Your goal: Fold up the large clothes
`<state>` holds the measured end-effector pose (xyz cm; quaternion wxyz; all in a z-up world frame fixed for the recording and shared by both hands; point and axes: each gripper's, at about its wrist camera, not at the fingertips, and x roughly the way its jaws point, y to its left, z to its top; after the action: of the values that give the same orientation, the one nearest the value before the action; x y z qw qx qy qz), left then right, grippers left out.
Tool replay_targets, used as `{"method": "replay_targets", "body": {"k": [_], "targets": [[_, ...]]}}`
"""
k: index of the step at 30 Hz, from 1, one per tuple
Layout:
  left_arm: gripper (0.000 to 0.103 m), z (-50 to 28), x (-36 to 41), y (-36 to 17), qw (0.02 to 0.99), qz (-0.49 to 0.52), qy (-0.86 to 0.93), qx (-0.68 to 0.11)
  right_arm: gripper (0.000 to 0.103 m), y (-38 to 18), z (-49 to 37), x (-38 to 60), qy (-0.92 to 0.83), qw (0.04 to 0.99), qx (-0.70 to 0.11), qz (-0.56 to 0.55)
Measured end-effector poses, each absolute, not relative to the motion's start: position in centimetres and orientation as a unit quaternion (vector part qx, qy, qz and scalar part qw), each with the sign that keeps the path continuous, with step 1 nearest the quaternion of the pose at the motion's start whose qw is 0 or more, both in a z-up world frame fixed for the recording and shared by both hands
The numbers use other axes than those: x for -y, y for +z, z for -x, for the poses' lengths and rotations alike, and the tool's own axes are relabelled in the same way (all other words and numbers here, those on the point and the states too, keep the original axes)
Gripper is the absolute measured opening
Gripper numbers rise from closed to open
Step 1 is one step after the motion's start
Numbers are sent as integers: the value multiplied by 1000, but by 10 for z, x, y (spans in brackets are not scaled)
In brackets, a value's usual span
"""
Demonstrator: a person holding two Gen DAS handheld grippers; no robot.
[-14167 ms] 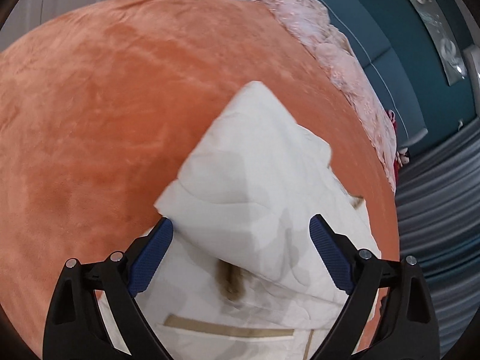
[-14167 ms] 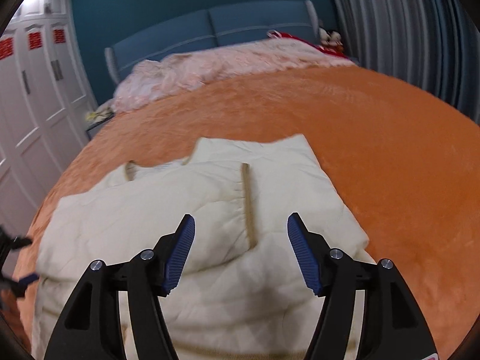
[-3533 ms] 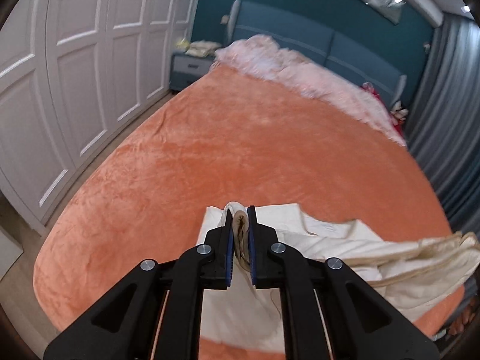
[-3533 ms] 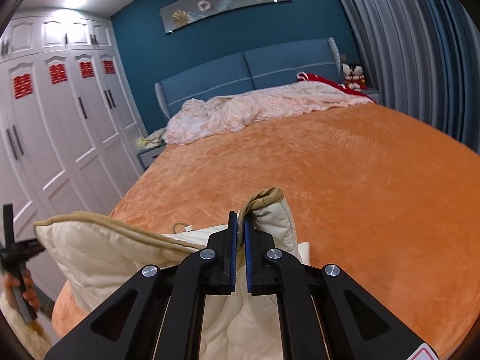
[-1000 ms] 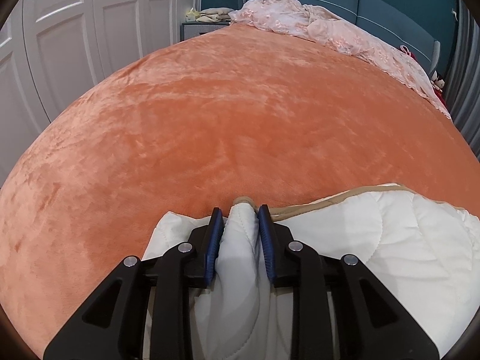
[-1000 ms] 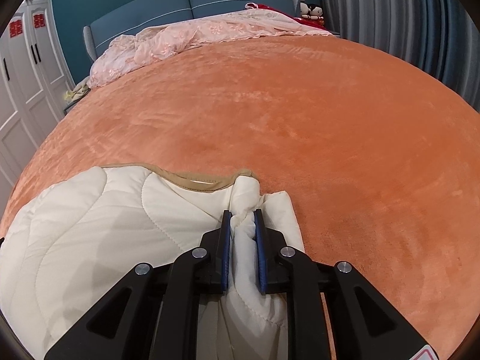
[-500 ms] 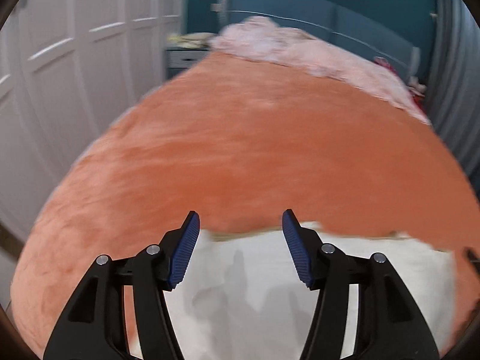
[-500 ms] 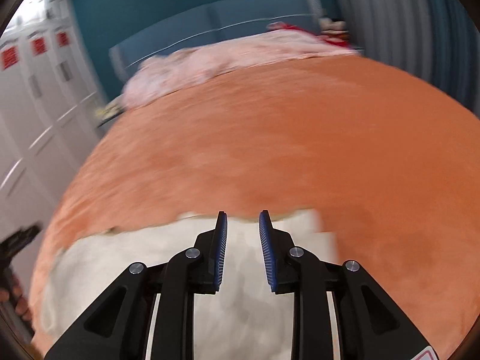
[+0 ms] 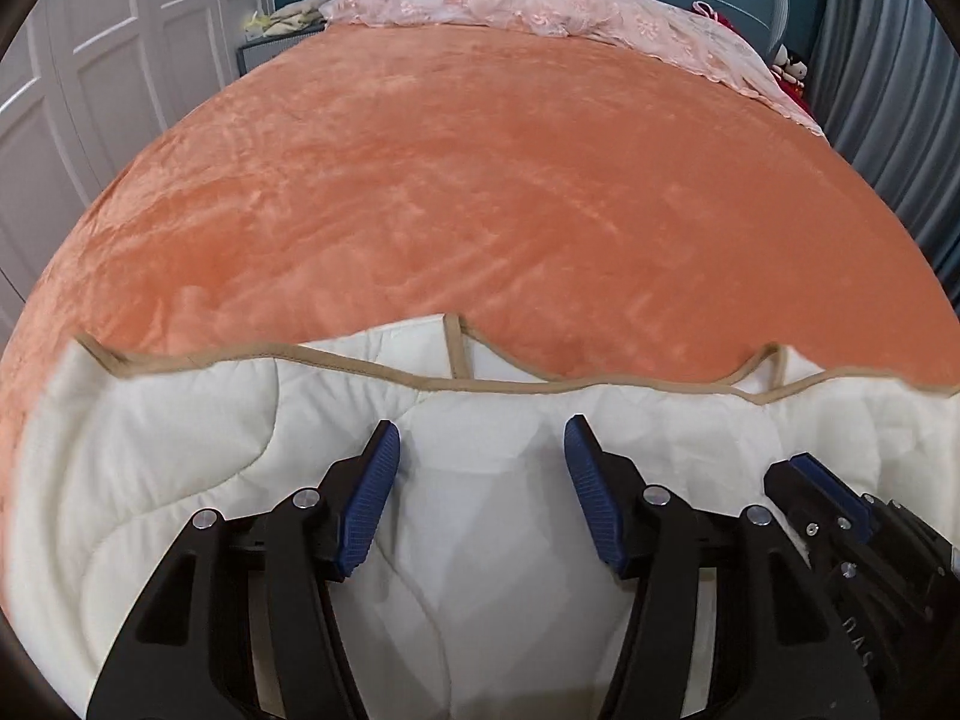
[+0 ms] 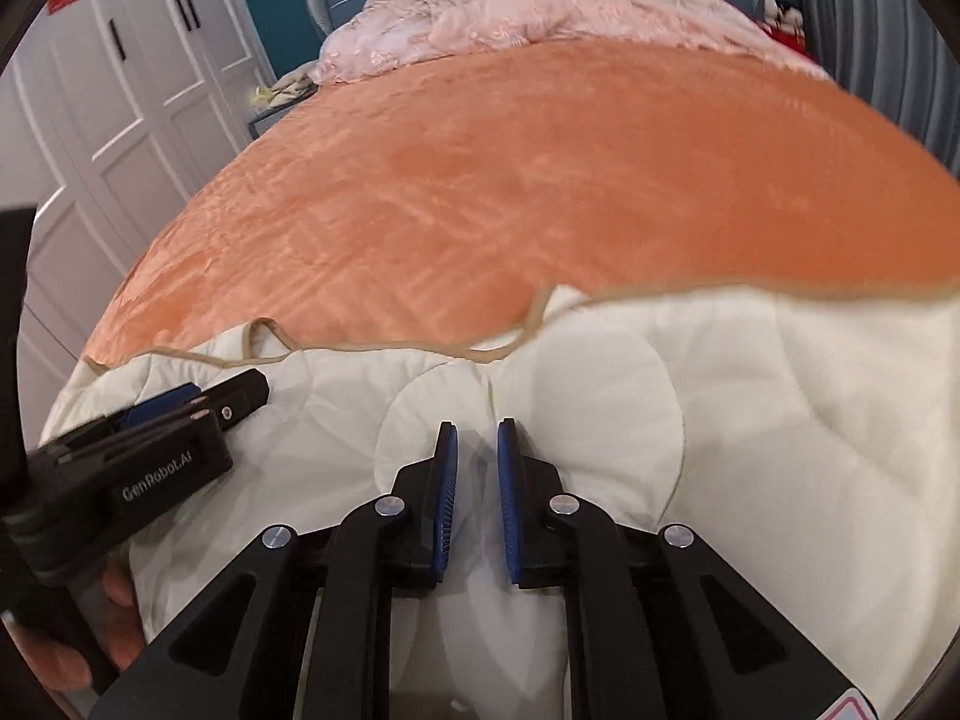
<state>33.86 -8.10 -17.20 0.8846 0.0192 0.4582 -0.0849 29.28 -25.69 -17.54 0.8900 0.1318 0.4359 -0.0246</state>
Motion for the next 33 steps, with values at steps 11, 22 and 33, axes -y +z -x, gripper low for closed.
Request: {"method": "replay_targets", "body": {"k": [11,22,33], "targets": [[58,-337,95,-190,898,-66,-56,-430,10,-190,-294,242,-43,896,-433,-94],[58,-335,99,-193,904,-72,-49,-418,10,-194,-294,239,-48,900,-424,-87],[58,-334,102,-195,908,-76,-44,-409,10,-195,-295,239,-48,902,-420,-87]]}}
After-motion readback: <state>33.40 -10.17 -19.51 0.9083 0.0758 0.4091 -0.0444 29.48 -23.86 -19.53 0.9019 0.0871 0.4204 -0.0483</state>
